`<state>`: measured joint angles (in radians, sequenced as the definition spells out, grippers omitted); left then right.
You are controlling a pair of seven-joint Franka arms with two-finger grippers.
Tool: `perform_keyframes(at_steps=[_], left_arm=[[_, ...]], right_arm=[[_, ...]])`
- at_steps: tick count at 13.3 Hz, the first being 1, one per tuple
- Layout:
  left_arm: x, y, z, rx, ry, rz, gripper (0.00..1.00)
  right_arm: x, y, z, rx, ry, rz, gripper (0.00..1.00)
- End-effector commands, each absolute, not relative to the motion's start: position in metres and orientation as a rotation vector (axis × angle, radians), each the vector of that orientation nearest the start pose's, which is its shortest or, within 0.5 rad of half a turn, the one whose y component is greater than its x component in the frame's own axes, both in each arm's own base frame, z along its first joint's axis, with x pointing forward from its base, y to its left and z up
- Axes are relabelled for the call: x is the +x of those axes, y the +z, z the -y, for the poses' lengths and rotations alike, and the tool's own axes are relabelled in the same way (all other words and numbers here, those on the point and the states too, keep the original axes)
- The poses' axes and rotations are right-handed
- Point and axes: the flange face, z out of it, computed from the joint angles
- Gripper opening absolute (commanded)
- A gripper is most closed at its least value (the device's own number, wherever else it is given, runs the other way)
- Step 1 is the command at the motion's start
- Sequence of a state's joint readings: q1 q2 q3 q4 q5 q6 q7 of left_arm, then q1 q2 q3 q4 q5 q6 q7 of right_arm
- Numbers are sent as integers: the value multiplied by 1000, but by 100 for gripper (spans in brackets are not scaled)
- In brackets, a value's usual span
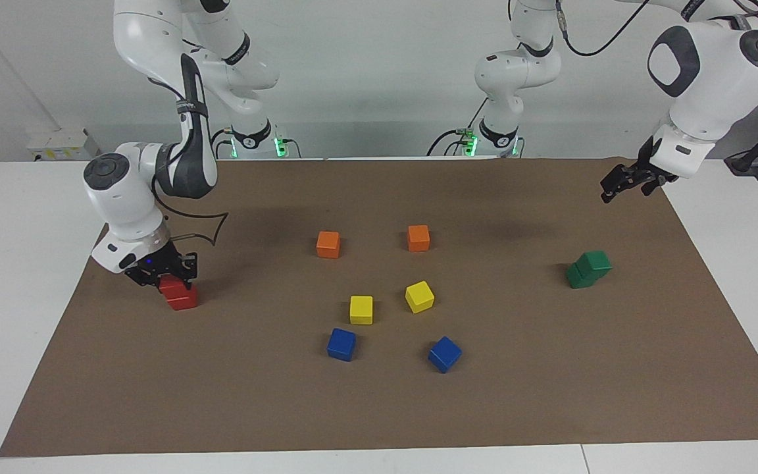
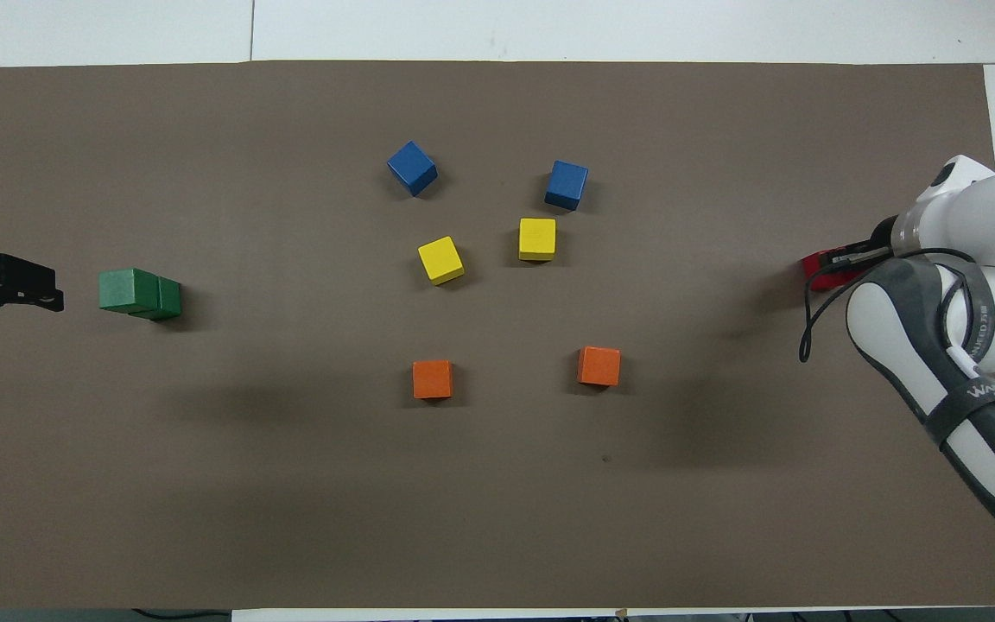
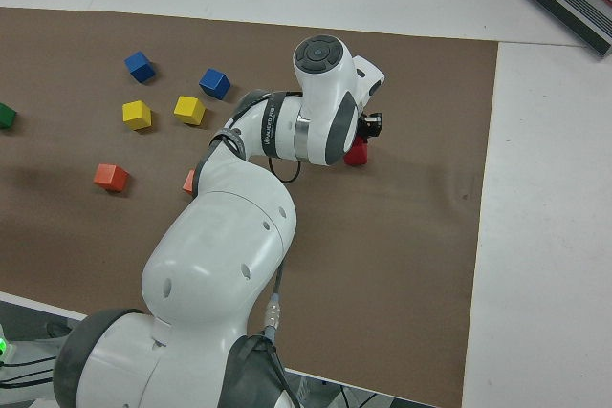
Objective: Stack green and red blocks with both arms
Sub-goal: 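Stack the red cube on the placed red cube with the right gripper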
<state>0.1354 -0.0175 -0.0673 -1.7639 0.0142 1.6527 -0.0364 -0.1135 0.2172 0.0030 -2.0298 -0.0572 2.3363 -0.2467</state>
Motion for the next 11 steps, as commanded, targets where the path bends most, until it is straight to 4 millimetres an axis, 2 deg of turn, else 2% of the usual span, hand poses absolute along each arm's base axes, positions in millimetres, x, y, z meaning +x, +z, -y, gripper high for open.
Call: perform_keyframes(at_steps=[1, 2, 3, 4, 5, 6, 8, 11], left_arm=[[546, 554, -34, -3114, 115, 159, 100], [552, 551, -27, -3116, 120, 135, 100], [559, 554, -10, -3109, 130, 83, 100], [567, 561, -8, -3105, 168, 75, 100], [568, 574, -6, -3105, 171, 74, 100], [569, 574, -4, -3108, 159, 65, 100], [564, 573, -6, -3106, 173, 65, 100], [559, 561, 9, -3104, 160, 27, 100]], right_arm=[[591, 348, 68, -3172, -149, 238, 0], [592, 348, 67, -3172, -149, 238, 0], [593, 347, 67, -3172, -149, 238, 0], [593, 347, 66, -3172, -147, 233, 22], [593, 347, 66, -3172, -149, 235, 38], [593, 347, 66, -3172, -147, 233, 53], [593, 347, 67, -3172, -147, 233, 71], [592, 347, 68, -3173, -147, 228, 90]])
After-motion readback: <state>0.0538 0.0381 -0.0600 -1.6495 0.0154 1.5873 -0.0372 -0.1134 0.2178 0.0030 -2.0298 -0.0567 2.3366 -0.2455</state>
